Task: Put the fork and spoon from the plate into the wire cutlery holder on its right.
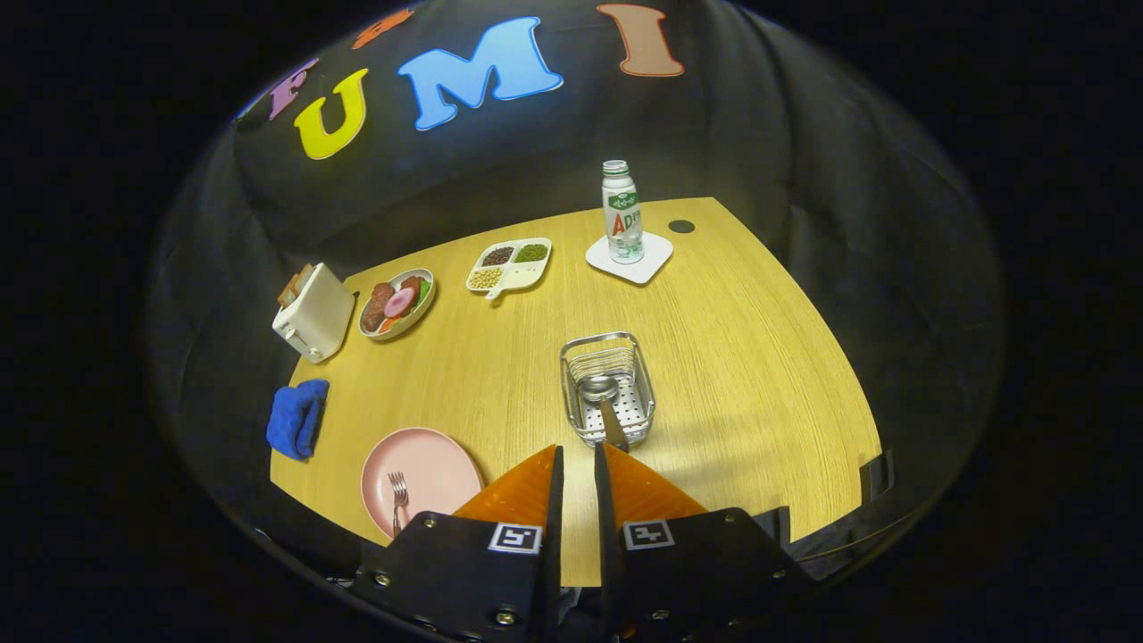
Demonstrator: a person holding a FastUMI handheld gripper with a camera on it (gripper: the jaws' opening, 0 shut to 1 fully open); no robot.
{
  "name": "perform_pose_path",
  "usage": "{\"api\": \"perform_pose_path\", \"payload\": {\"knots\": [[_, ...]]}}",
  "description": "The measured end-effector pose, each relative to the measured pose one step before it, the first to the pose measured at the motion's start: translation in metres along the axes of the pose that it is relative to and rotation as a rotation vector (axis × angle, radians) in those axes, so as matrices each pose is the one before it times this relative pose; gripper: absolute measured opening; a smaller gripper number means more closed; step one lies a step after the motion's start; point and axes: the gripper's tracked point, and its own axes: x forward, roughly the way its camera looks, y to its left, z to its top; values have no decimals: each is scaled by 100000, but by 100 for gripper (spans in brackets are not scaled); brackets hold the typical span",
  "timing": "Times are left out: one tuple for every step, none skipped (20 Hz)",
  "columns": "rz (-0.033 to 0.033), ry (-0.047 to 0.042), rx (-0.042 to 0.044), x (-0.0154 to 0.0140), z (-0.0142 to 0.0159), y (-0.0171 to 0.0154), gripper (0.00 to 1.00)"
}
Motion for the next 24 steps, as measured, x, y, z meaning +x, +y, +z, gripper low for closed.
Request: {"api": "perform_pose_path", "payload": {"knots": [[1107,-43,-883,-104,-150,790,19],[1132,343,-756,-17,-256,788,19],[1259,317,-1107,133,-363,885,19],[1081,588,-1449,95,-316,840,19],[1223,893,-1542,239,-397,880,19],[1558,1016,-1400,275,-510,1125,19],[1337,873,-858,187,-355,902,19],[1716,875,-850,361,-375,1094,19],[1352,840,-820,292,-381,937,19],[1416,864,-749,304,-356,928,19],[1361,1089,-706,322,-336,931,19],[1305,905,-644,294,-360,889,19],[977,783,-562,258,-305,747,19],[1374,980,-665,354,-414,984,19],[1053,1038,-672,357,-408,780,19],[1290,1768,-1079,460,-698,946,19],[1171,1935,-1294,378,-755,862,19],[1108,1835,-1515,375,-739,776,19],[814,1811,-1649,404,-730,690,19],[662,1800,-1599,442,-765,584,19],[675,1721,-1221,356,-676,584,19],[784,2634,-1436,582,-1050,648,19],[728,2157,-1210,463,-750,560,19],[735,2669,-1752,661,-850,588,19]]}}
